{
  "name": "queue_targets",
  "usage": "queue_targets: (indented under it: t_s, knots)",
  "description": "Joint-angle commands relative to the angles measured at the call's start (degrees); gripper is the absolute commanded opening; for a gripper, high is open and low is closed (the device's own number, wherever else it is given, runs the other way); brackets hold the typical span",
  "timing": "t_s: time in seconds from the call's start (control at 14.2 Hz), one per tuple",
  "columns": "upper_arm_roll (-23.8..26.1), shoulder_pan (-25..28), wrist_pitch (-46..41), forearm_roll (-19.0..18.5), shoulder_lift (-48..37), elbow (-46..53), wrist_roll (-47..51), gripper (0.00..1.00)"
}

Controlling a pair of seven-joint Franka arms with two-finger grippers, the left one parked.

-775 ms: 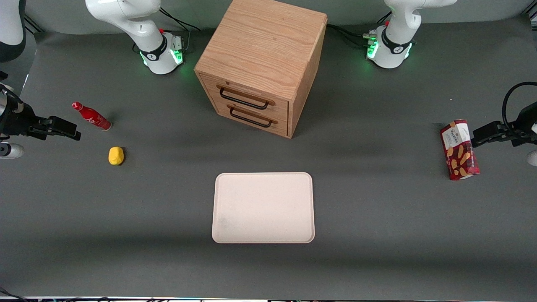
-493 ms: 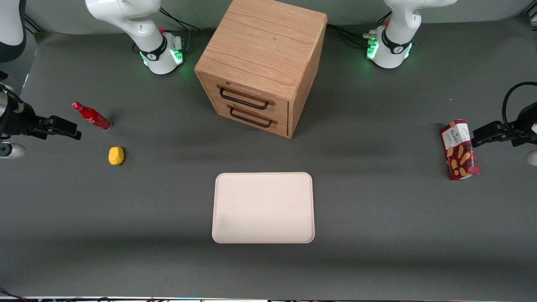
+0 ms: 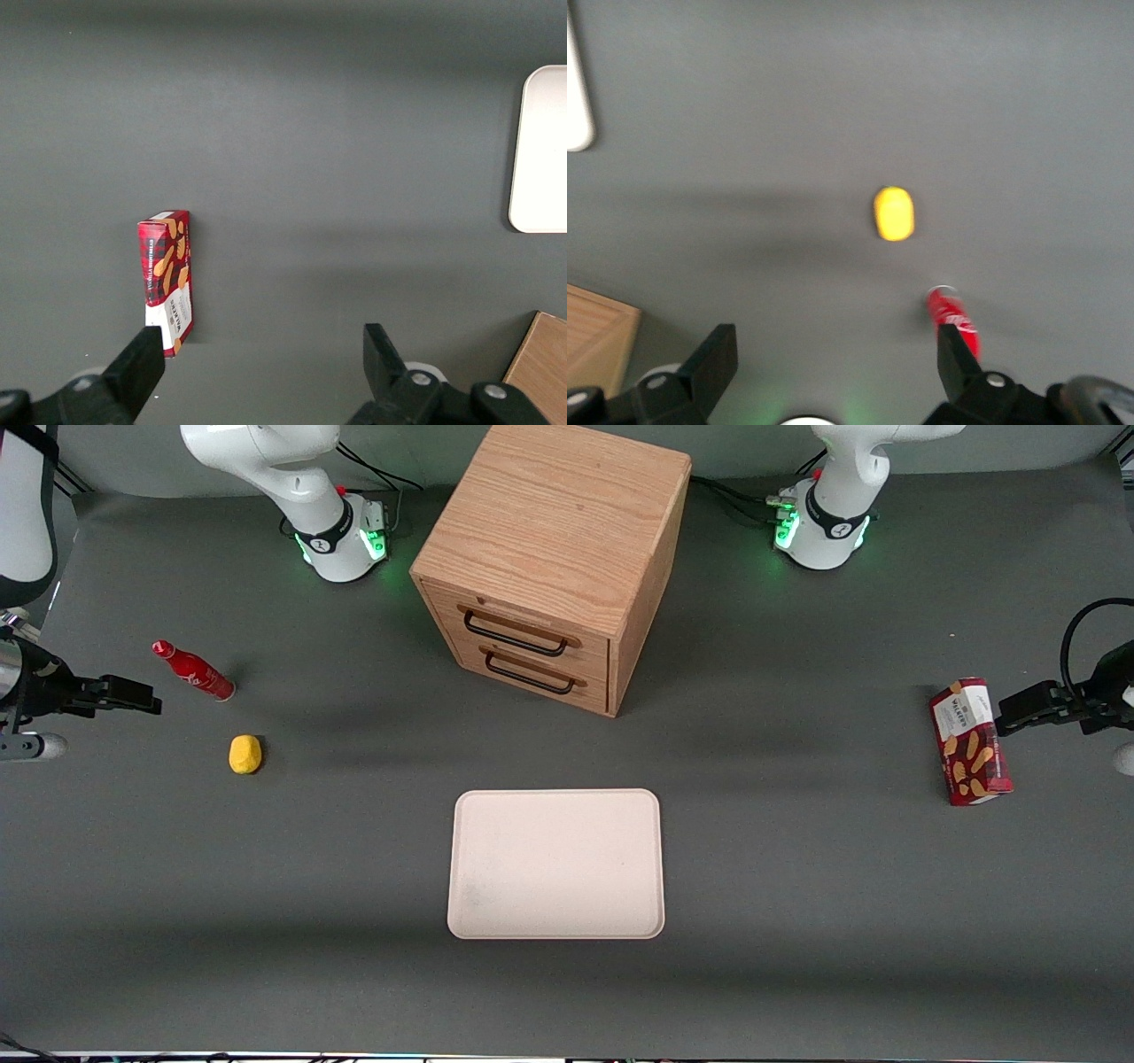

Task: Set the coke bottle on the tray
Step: 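Move the right gripper down over the red Coca-Cola bottle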

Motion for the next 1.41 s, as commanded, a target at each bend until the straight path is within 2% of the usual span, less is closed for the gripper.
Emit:
queue_targets:
  t_s: [0.0,0.14,0.35,0.49,0.63,0.7,0.92,1.34]
  knots:
    - [-2.9,0.6,8.7,-4.6,-12.3,-17.1,-6.2,1.0]
    - [-6.9,0.6,15.5,-7.3,-17.4,-26.8,-10.8,1.0]
    - [-13.2,0.8,23.3,-7.4,-18.9,-35.4,-18.8,1.0]
    - [-15.5,0.9,28.4,-8.2,-19.0,-40.3,-20.8,1.0]
    - [-16.7,0.9,32.3,-11.0,-19.7,-44.3,-20.8,1.0]
    - [-17.4,0.9,32.8,-11.4,-19.7,-45.2,-20.8,1.0]
    - [-21.0,0.8,32.9,-17.3,-20.7,-45.4,-20.8,1.0]
    - [-23.3,0.9,34.8,-17.9,-20.6,-46.9,-19.9,1.0]
